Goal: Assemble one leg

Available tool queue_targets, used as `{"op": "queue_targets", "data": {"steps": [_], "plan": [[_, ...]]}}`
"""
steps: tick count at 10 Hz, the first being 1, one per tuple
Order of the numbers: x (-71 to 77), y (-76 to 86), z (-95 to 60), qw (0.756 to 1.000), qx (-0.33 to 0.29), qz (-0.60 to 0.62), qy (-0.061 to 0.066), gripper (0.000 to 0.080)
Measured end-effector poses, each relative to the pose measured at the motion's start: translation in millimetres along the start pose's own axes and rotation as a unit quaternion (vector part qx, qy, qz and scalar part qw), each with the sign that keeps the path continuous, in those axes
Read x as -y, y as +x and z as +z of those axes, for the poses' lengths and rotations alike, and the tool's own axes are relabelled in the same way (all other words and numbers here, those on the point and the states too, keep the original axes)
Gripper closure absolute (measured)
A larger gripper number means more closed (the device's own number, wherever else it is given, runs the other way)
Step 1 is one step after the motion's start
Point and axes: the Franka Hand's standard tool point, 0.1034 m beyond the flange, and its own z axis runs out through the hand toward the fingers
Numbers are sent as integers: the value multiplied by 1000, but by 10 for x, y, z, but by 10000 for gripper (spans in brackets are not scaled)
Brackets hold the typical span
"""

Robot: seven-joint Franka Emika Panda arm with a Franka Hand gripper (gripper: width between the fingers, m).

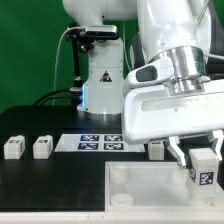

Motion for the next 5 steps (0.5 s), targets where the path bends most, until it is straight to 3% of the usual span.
{"op": "queue_targets", "data": {"steps": [5], "plan": [[5, -89, -1, 1000, 0, 10, -4, 508]]}}
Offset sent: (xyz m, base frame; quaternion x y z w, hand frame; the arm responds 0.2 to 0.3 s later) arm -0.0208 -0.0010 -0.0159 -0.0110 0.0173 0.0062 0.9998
